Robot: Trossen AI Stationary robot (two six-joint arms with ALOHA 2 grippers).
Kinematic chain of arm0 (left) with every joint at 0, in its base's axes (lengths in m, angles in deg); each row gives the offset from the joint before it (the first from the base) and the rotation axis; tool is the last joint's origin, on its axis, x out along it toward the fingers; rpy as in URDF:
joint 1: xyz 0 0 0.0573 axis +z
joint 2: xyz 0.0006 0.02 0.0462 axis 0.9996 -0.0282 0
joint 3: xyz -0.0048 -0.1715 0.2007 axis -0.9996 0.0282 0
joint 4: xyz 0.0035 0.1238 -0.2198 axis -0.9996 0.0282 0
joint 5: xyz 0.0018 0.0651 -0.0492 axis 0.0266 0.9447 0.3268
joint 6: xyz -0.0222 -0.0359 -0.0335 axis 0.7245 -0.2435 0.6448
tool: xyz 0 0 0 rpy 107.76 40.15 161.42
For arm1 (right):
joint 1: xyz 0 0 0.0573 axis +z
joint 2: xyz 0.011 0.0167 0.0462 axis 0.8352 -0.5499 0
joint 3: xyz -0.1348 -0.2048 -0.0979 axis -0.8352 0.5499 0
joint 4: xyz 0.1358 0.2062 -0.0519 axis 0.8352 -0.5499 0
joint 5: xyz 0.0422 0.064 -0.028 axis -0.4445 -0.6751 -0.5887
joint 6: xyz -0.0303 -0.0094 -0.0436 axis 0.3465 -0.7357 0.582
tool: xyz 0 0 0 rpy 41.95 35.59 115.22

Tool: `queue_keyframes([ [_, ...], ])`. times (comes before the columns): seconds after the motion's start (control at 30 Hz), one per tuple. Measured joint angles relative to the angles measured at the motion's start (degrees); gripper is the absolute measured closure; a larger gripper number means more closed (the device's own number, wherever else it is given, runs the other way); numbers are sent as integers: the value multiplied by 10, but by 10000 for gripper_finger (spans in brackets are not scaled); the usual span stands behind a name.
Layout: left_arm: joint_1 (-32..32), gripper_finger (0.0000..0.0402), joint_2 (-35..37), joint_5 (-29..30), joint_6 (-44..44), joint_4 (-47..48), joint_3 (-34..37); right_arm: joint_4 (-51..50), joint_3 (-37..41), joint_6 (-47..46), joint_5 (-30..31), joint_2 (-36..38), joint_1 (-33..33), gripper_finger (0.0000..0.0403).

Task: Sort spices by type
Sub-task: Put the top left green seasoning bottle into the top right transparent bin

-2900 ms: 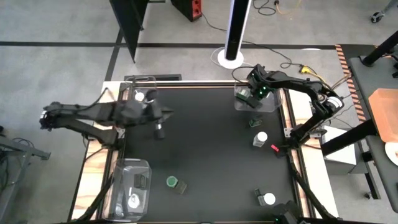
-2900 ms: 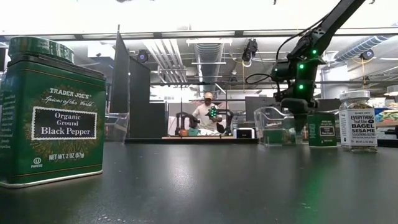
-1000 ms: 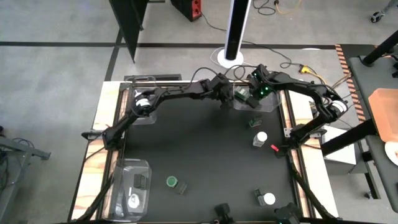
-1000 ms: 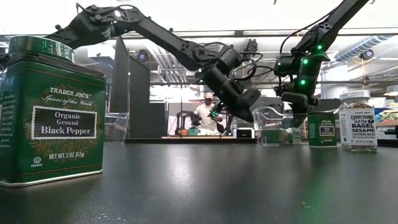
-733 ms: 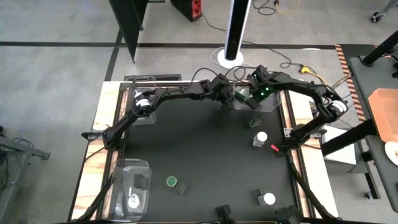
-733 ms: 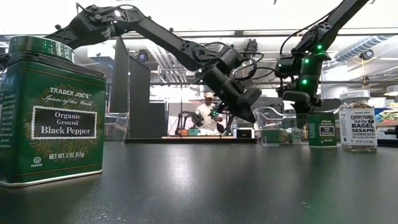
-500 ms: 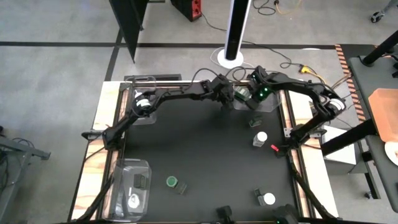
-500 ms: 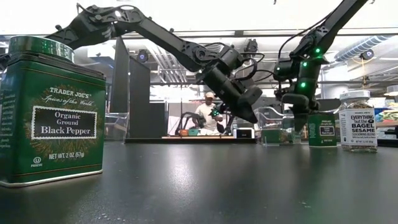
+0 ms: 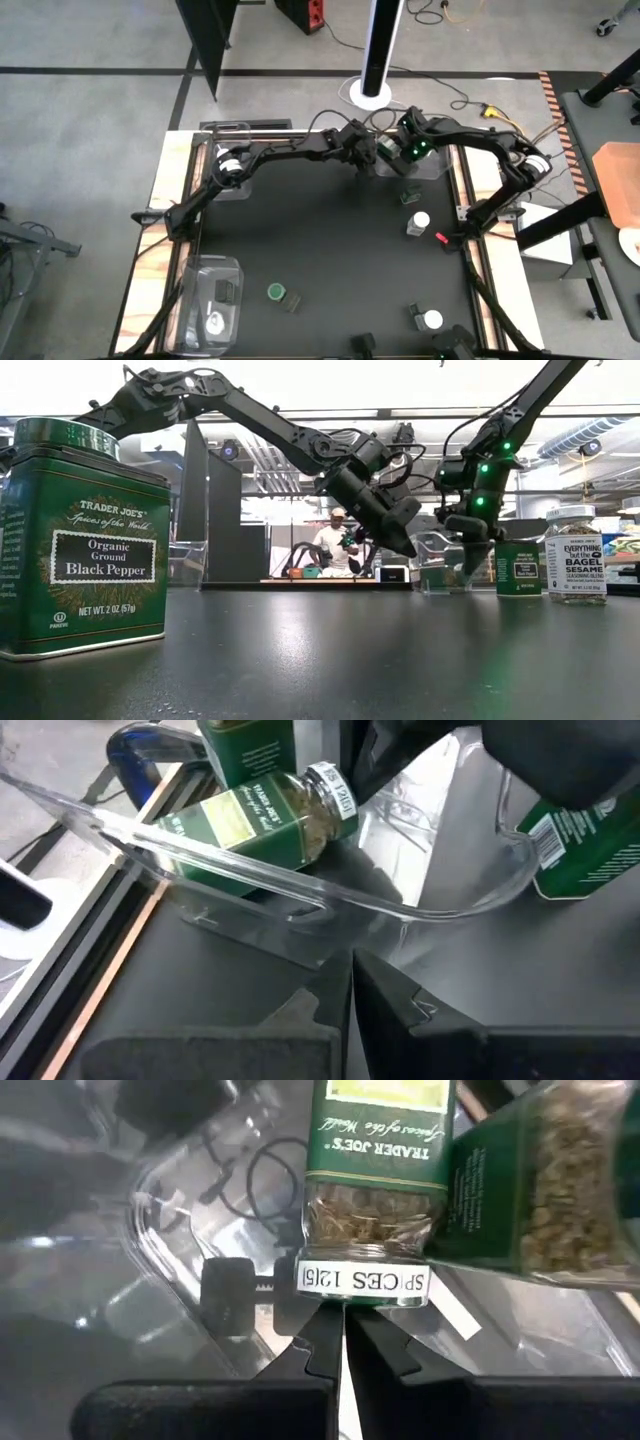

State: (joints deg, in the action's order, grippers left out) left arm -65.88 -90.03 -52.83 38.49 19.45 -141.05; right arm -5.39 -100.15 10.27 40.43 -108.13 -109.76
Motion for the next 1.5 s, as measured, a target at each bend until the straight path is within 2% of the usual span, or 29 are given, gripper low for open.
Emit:
queue_keyframes([
  [0.7, -1, 402, 0, -36, -24, 1, 0, 26, 0, -7, 1, 16, 4, 394],
  [1.5, -2, 402, 0, -38, -38, 5, 0, 40, 1, -7, 6, 53, 4, 394],
])
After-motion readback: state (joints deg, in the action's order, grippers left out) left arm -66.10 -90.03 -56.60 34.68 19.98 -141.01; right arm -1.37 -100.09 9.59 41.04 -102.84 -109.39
